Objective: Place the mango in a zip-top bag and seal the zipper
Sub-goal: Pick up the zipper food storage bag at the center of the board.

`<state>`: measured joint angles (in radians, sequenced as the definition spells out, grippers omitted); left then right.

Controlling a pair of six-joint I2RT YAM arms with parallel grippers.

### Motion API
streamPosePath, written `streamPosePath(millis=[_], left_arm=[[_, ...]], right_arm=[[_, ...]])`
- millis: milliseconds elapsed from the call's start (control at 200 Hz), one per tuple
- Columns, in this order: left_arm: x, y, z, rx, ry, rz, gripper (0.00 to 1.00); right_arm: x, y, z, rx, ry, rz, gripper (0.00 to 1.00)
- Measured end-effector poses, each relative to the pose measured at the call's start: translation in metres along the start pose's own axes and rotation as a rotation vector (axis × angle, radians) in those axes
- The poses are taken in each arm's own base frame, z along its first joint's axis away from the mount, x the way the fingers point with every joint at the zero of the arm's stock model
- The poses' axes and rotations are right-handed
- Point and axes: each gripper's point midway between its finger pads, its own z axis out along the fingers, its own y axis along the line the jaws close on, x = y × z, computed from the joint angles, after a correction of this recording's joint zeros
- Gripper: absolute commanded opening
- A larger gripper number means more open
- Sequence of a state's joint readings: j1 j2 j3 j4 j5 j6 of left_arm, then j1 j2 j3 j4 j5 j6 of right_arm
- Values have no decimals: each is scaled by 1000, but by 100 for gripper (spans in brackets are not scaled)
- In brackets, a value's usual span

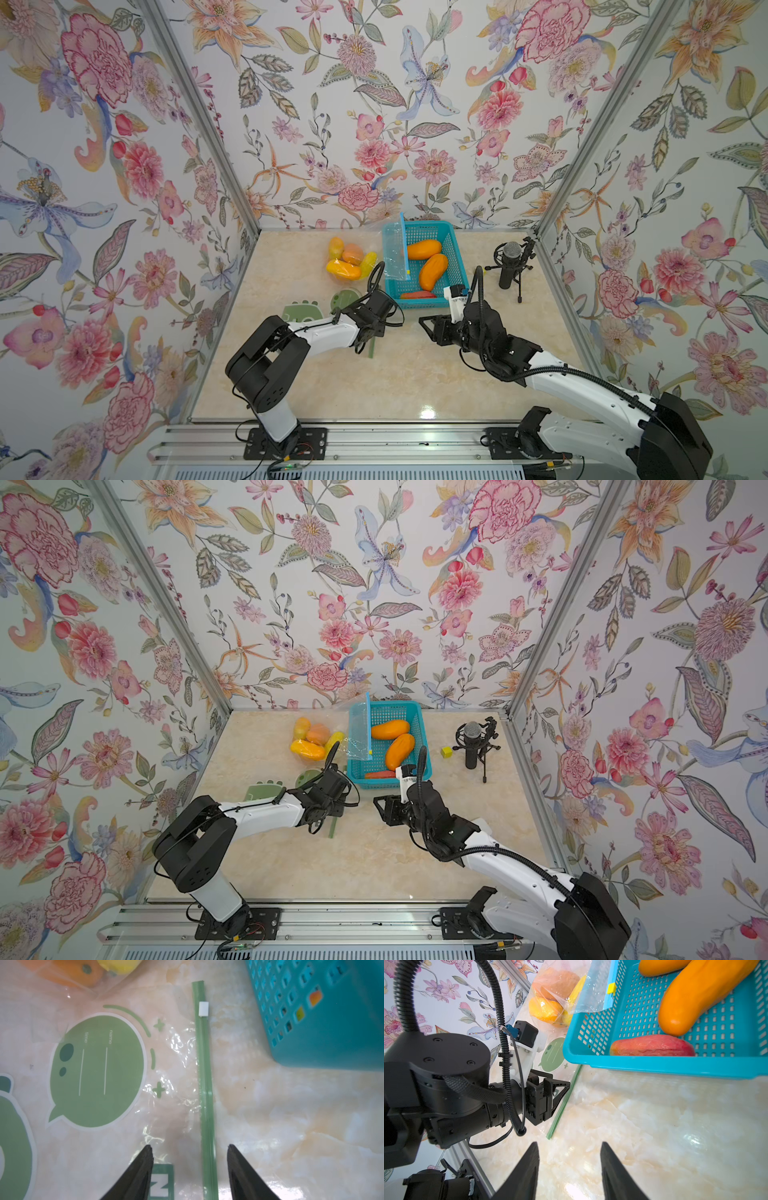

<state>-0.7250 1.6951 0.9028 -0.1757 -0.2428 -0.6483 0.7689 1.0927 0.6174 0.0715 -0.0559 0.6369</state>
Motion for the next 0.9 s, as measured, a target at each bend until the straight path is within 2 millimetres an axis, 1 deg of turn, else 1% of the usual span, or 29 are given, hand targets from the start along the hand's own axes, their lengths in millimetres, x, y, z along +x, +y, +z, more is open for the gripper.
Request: streamPosePath(millis=[200, 305, 375, 400, 425, 445, 485, 540, 565, 636, 721, 771, 856, 901], left_arm=[[30, 2, 4, 21, 86, 20, 60], [32, 0, 3, 29, 89, 19, 61], [33, -3, 2, 34, 90, 23, 59], [33, -4, 2, 35, 90, 25, 56], [34, -5, 2, 36, 90, 26, 49], [34, -5, 2, 37, 91, 21, 46], [35, -6, 1, 38, 94, 24, 43], [36, -7, 2, 48, 95, 15, 33], [37, -8, 2, 56, 90, 15, 31], [37, -5, 3, 64, 71, 1, 21], [36, -1, 3, 71, 55, -15, 13], [36, 0, 3, 77, 53, -19, 5], [35, -1, 3, 88, 52, -21, 4], [34, -1, 3, 90, 53, -21, 1]], right_arm=[[0, 0, 0, 0, 0, 0, 47], [0, 0, 0, 0, 0, 0, 47], [0, 0, 0, 0, 0, 0, 47], [0, 0, 0, 0, 0, 0, 47], [0, 0, 0, 0, 0, 0, 47], [0, 0, 0, 0, -1, 0, 47], [0, 0, 0, 0, -1, 0, 47], [-1, -1, 0, 1, -2, 1, 47], [-1, -1, 0, 2, -3, 2, 47], [-2, -2, 0, 4, -4, 3, 47], [-3, 0, -2, -1, -10, 3, 47], [-4, 1, -3, -5, -15, 2, 47], [-6, 2, -5, -10, -23, 2, 47], [-7, 3, -6, -11, -24, 2, 47]])
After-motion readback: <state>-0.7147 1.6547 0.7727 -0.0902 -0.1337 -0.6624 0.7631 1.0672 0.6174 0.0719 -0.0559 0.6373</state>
